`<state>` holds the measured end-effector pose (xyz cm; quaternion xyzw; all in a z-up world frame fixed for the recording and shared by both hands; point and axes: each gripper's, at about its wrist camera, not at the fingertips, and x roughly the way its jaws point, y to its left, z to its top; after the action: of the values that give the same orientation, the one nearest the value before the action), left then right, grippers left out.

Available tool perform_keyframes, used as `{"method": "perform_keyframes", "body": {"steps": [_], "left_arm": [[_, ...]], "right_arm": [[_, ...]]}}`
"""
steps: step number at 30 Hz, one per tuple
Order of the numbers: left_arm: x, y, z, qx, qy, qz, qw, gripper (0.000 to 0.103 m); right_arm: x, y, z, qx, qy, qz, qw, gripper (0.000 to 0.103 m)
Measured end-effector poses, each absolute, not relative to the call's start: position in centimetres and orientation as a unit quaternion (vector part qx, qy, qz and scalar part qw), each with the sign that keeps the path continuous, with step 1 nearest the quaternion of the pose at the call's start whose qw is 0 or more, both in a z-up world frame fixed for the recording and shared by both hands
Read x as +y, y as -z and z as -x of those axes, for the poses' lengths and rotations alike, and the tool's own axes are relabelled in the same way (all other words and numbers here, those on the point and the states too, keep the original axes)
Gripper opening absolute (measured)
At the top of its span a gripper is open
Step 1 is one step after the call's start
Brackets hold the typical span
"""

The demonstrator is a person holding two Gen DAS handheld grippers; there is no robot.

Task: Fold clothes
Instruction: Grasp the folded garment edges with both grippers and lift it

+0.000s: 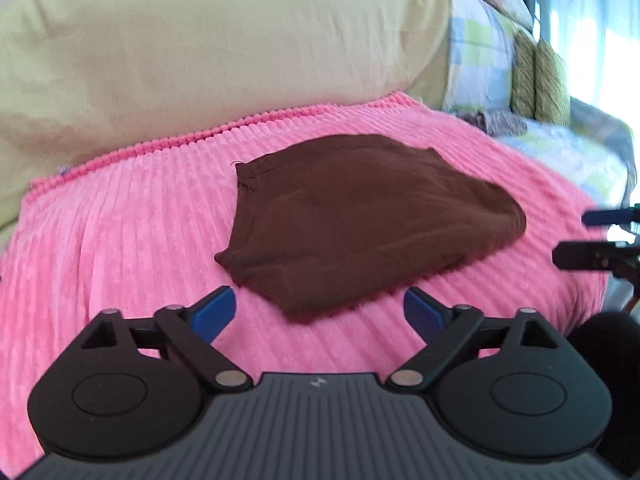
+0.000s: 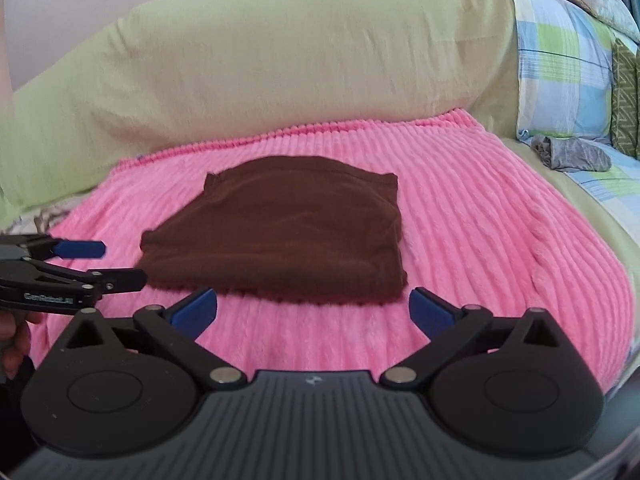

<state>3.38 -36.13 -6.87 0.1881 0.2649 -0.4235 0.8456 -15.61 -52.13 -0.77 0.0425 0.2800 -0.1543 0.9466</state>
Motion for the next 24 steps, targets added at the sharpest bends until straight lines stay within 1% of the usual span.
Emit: {"method": "perform_keyframes", "body": {"steps": [1, 2, 4, 5, 7, 8, 9, 10, 16, 21, 22, 23, 24], "left_arm": [[-36.4, 7.0, -2.7, 0.241, 0.432, -0.224, 0.840, 0.094], [-36.8, 7.3, -1.9, 0.211, 0.442, -0.267, 0.830, 0.094], [-37.5, 7.9, -0.9, 0.161, 0.452, -0.329, 0.813, 0.094], [-37.9, 8.5, -0.3, 0.129, 0.454, -0.369, 0.801, 0.094], [-39.0, 10.1, 0.4, 0.069, 0.451, -0.445, 0.771, 0.094], [-39.5, 10.8, 0.2, 0.056, 0.447, -0.467, 0.761, 0.092], [-39.8, 11.2, 0.0, 0.052, 0.445, -0.476, 0.757, 0.091], [-40.2, 11.6, -0.3, 0.046, 0.441, -0.487, 0.753, 0.089], [-41.8, 12.9, -1.8, -0.009, 0.424, -0.547, 0.722, 0.089], [-42.7, 13.2, -3.3, -0.026, 0.426, -0.569, 0.702, 0.088], [-42.8, 13.3, -3.6, -0.027, 0.427, -0.572, 0.700, 0.086], [-43.0, 13.4, -3.8, -0.026, 0.428, -0.573, 0.698, 0.079], [-43.1, 13.5, -4.1, -0.025, 0.429, -0.575, 0.696, 0.076]], "right_arm": [[-52.0, 0.8, 15.6, 0.282, 0.153, -0.031, 0.947, 0.101], [-51.3, 0.9, 15.2, 0.290, 0.146, 0.030, 0.945, 0.101], [-50.5, 1.3, 14.7, 0.300, 0.135, 0.107, 0.938, 0.099], [-49.8, 2.0, 14.0, 0.316, 0.118, 0.199, 0.920, 0.094], [-49.4, 2.6, 13.4, 0.325, 0.102, 0.260, 0.903, 0.092], [-49.2, 3.2, 12.8, 0.331, 0.088, 0.319, 0.884, 0.086], [-49.2, 3.3, 12.7, 0.331, 0.086, 0.328, 0.881, 0.083], [-49.3, 3.7, 12.2, 0.332, 0.081, 0.352, 0.871, 0.083], [-49.9, 6.5, 9.7, 0.347, 0.049, 0.437, 0.828, 0.079], [-50.6, 7.7, 8.4, 0.337, 0.024, 0.488, 0.805, 0.078], [-50.8, 7.8, 8.2, 0.332, 0.019, 0.497, 0.801, 0.077], [-51.3, 7.7, 7.8, 0.329, 0.020, 0.500, 0.801, 0.075], [-51.8, 7.6, 7.4, 0.332, 0.016, 0.495, 0.803, 0.073]]}}
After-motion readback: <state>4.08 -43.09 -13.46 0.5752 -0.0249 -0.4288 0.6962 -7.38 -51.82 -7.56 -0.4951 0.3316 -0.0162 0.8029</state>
